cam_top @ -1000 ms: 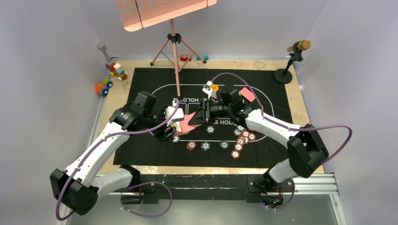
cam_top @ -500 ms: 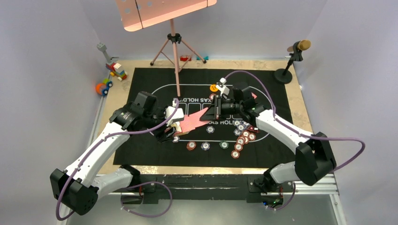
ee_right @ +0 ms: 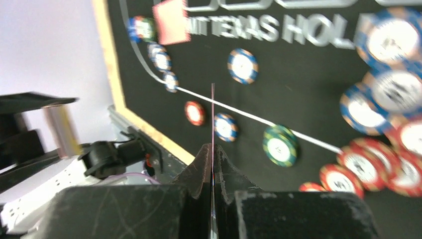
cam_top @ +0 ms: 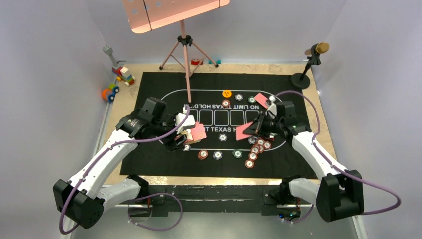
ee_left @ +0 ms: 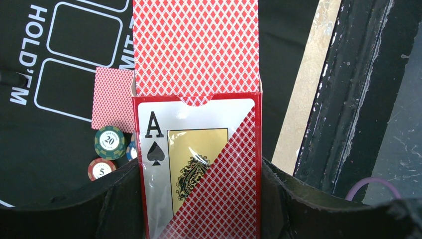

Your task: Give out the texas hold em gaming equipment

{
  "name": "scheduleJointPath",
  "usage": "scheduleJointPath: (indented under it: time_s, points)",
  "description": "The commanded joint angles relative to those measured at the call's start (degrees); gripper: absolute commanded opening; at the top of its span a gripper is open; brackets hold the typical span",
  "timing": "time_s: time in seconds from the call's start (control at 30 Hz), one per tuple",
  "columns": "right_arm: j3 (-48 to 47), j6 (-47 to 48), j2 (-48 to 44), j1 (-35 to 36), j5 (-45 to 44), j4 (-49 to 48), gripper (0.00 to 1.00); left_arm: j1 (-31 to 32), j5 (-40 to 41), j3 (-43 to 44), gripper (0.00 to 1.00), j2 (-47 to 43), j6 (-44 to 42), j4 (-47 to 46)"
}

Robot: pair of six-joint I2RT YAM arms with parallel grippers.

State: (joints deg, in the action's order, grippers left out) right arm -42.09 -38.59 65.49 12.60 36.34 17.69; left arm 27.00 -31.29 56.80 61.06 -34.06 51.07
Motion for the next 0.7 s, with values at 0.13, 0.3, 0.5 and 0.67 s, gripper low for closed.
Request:
scheduleJointPath:
  time_s: [0.13, 0.3, 0.5, 0.67]
  points:
    - [11.23, -5.89, -7.40, -5.33, -13.90, 3.29, 0.00, -0.11, -2.30, 2.56, 0.09, -0.98, 0.23, -1.85]
    - [13.18, -6.85, -9.57, -8.41, -19.61, 5.67, 0.00, -0.11, -2.29, 2.44, 0.09, -1.04, 0.23, -1.77]
    - [13.30, -5.82, -6.79, -10.86, -22.13, 7.53, 0.11, -0.11, -2.21, 2.17, 0.09, -1.36, 0.20, -1.78]
    - [12.30, -5.34, -4.36, -11.11, -23.62, 9.49, 0.46, -0.11, -2.12, 2.17, 0.09, -1.43, 0.16, -1.63]
